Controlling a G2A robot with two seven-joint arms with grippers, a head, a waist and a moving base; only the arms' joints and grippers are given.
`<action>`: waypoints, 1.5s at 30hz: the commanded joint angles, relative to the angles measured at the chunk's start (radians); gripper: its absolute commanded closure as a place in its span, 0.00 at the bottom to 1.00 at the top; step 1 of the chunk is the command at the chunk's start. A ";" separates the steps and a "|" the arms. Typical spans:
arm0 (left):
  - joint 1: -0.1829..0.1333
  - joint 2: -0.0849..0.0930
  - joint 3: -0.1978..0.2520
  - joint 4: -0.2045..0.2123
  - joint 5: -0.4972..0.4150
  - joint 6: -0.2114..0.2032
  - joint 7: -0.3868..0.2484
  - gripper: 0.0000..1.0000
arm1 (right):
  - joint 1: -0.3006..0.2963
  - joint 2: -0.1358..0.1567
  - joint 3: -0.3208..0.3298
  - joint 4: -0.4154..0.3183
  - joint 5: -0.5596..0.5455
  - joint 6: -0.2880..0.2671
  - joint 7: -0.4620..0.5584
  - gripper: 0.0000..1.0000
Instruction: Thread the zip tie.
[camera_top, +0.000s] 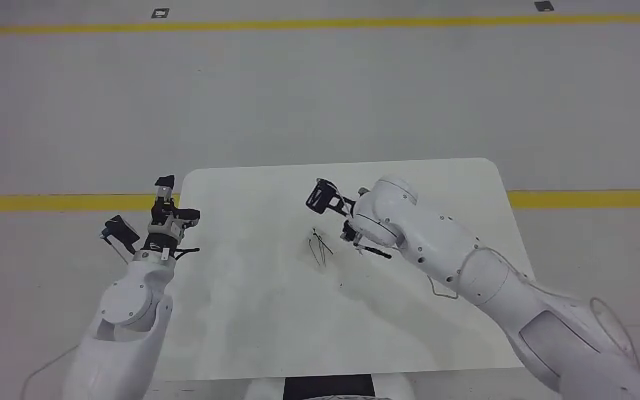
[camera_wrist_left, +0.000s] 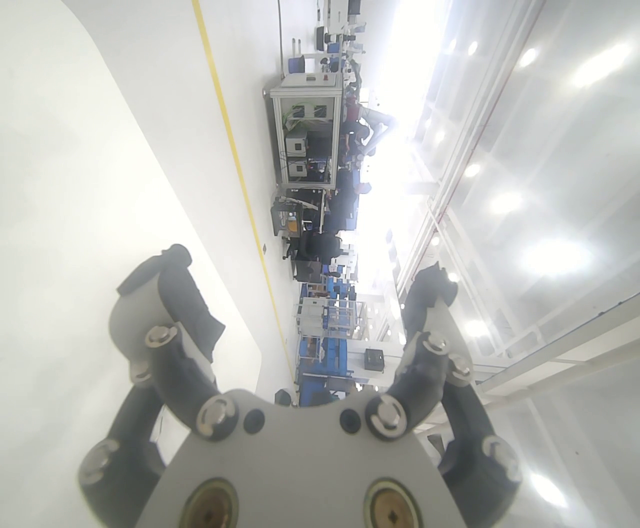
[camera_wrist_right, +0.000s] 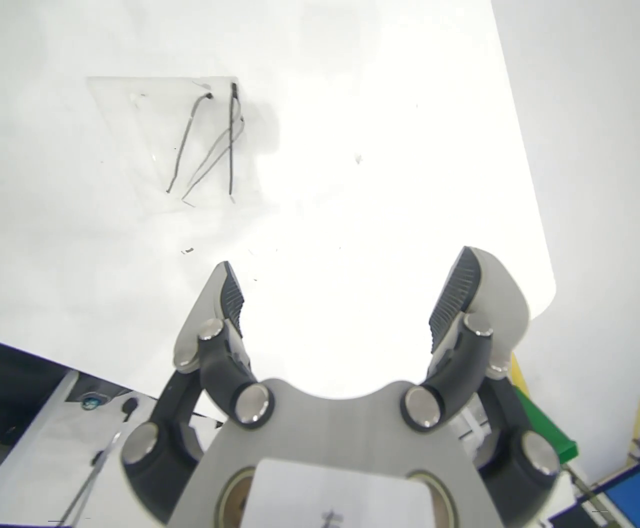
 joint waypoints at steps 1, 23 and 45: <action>0.000 0.000 0.000 0.000 0.000 0.000 0.000 0.00 | 0.014 -0.014 -0.006 0.012 0.033 0.007 0.006 0.00; 0.000 0.000 0.000 0.000 0.000 0.000 0.000 0.00 | 0.209 -0.110 -0.204 0.225 0.441 0.258 0.006 0.00; 0.000 0.000 0.000 0.000 0.000 0.000 0.000 0.00 | 0.164 -0.201 -0.179 0.309 0.605 0.414 -0.050 0.00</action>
